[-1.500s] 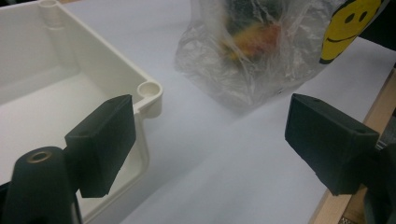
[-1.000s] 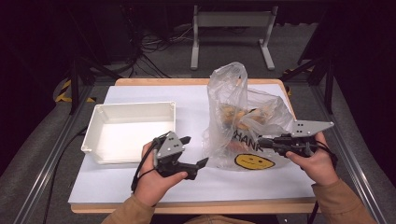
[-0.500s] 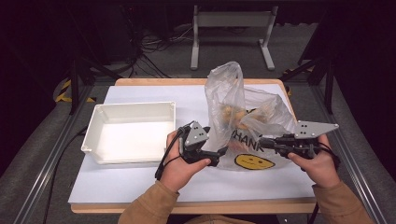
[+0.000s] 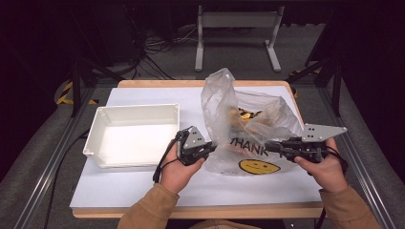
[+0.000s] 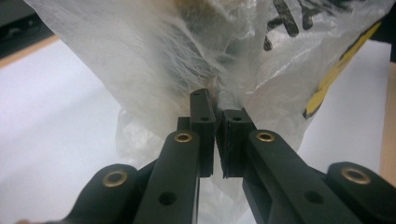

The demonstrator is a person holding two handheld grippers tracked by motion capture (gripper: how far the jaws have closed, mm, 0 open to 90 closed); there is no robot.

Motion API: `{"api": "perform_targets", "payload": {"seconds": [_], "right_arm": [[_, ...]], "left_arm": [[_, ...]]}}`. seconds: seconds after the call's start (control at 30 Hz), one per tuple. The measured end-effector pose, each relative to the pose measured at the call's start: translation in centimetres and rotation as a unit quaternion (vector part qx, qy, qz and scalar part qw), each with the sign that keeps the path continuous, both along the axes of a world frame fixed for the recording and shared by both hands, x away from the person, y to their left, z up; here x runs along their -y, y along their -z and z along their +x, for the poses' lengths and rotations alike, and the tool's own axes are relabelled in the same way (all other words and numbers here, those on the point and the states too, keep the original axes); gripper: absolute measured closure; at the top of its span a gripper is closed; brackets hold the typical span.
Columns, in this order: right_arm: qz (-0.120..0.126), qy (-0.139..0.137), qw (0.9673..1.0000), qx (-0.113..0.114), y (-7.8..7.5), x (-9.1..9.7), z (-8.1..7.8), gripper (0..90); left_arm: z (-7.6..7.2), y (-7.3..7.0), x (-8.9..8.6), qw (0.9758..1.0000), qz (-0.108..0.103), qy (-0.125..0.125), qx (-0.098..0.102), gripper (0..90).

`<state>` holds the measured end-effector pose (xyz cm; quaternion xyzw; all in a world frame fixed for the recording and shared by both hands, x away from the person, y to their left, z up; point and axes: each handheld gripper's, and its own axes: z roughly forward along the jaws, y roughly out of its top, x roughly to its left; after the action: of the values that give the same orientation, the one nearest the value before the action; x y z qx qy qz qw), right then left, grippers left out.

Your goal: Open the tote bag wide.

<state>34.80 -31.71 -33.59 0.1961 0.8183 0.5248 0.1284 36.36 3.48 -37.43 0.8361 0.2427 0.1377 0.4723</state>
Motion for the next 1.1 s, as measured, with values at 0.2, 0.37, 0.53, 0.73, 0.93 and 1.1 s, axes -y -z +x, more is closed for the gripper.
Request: {"api": "perform_targets", "payload": {"seconds": [0.2, 0.37, 0.53, 0.73, 0.93, 1.1], "right_arm": [[0.0, 0.001, 1.0, -0.003, 0.2, 0.1, 0.0, 86.9], [-0.001, 0.001, 1.0, -0.004, 0.2, 0.2, 0.0, 86.8], [0.002, 0.0, 1.0, -0.003, 0.2, 0.2, -0.1, 85.0], [0.018, 0.002, 0.9998, 0.008, -0.5, 0.3, -0.6, 75.0], [0.046, -0.002, 0.9988, 0.018, -1.5, 0.6, -1.3, 66.1], [0.057, -0.005, 0.9976, 0.039, -2.7, 0.8, -2.2, 62.8]], "left_arm": [[0.6, 1.4, 0.0, 0.9993, 0.023, -0.001, -0.028, 87.8], [0.9, 2.6, 0.5, 0.998, 0.046, 0.003, -0.044, 87.9], [0.9, 2.9, 0.6, 0.9977, 0.049, 0.005, -0.046, 88.0], [0.9, 2.9, 0.5, 0.9979, 0.045, 0.003, -0.046, 88.0], [1.1, 3.0, 0.3, 0.9982, 0.04, -0.001, -0.045, 87.7], [1.1, 3.0, 0.1, 0.9982, 0.037, -0.002, -0.047, 87.8]]}}
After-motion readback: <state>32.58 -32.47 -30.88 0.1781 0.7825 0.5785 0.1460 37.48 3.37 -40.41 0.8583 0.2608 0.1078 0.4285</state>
